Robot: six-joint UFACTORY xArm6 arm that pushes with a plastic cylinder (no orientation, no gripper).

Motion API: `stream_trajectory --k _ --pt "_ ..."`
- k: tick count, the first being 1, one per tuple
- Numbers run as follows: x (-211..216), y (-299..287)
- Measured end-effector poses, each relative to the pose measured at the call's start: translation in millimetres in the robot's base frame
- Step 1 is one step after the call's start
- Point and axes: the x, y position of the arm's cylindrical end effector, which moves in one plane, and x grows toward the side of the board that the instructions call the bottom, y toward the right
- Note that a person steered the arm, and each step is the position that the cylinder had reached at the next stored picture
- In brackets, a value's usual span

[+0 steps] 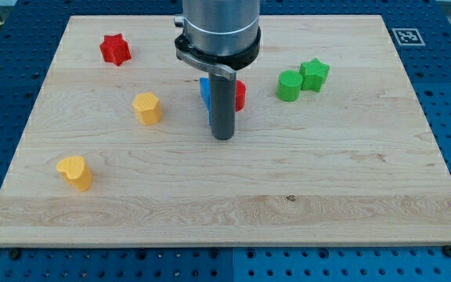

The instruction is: Move the yellow hexagon to the center left of the board at the top of the yellow heart

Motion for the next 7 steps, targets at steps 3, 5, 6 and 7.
stream_trajectory --k 3,5,6,7 --pt "-18 -74" --pt "-48 -84" --pt "-62 -91" --pt "-37 -110"
